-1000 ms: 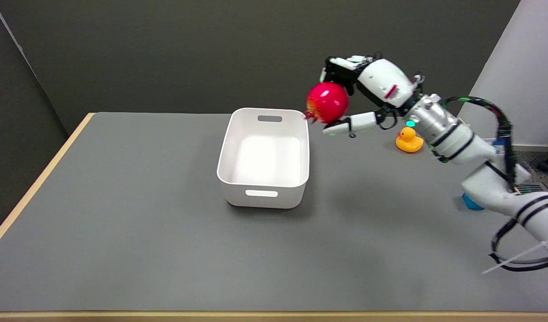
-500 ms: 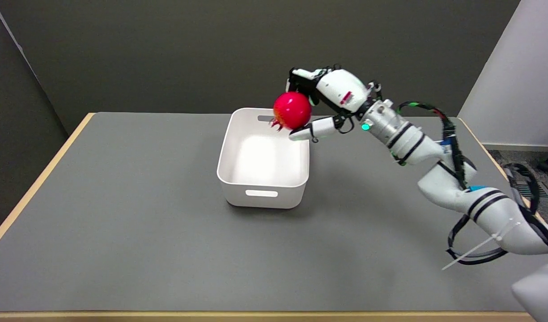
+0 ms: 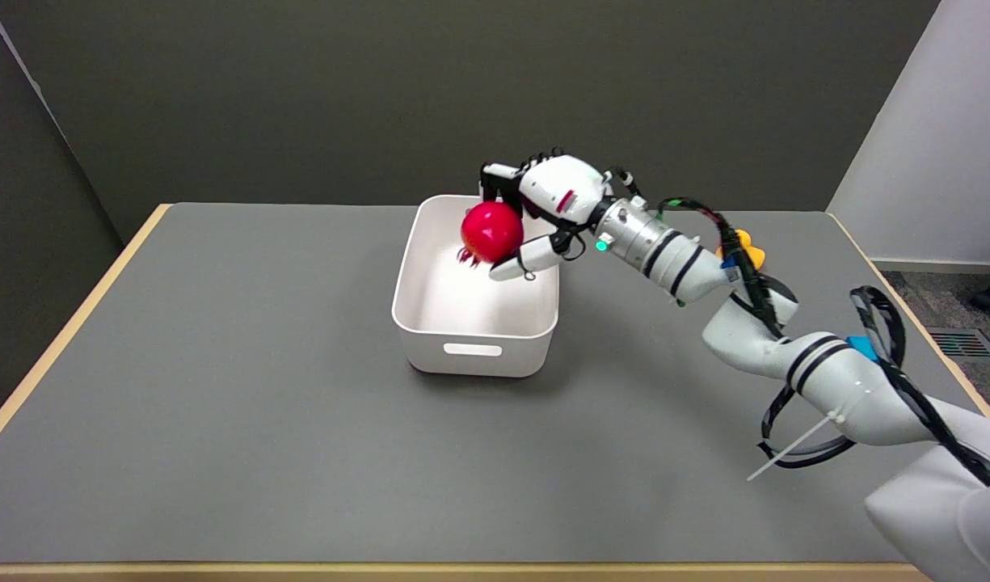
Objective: Place the pomegranate into the white box.
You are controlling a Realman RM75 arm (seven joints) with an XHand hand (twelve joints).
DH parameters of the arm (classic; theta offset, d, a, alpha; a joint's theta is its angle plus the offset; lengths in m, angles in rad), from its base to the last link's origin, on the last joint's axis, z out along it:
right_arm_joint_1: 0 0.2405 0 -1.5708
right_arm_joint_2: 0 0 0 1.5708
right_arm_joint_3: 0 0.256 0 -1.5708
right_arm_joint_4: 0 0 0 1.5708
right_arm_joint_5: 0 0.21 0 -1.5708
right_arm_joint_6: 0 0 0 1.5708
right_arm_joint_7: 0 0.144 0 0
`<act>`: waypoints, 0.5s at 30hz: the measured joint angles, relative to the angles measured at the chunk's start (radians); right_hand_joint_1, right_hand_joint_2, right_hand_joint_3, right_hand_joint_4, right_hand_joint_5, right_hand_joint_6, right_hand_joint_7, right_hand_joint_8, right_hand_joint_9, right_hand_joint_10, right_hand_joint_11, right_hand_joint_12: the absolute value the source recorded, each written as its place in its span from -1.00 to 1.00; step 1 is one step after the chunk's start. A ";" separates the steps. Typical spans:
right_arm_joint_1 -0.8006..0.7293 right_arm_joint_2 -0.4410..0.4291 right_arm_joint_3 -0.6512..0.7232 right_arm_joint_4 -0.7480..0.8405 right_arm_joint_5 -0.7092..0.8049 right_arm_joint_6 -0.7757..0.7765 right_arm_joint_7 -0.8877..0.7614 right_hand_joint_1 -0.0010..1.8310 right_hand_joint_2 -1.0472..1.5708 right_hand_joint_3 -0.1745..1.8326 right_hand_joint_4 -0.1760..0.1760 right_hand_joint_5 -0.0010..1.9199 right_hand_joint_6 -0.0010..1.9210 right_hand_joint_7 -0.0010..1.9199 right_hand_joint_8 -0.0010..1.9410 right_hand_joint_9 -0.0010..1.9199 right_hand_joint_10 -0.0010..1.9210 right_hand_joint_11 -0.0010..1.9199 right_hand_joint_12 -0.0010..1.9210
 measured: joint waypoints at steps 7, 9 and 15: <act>0.025 -0.034 -0.032 -0.029 -0.050 -0.051 -0.003 -0.04 0.59 -0.30 0.96 -0.28 0.60 -0.05 0.49 -0.05 0.68 -0.32 0.98; 0.028 -0.040 -0.038 -0.029 -0.061 -0.061 -0.003 -0.04 0.59 -0.30 0.96 -0.28 0.60 -0.04 0.48 -0.05 0.68 -0.32 0.98; 0.033 -0.055 -0.055 -0.017 -0.107 -0.101 -0.003 0.15 0.61 -0.41 0.18 -0.31 0.56 -0.07 0.44 -0.08 0.54 -0.32 0.95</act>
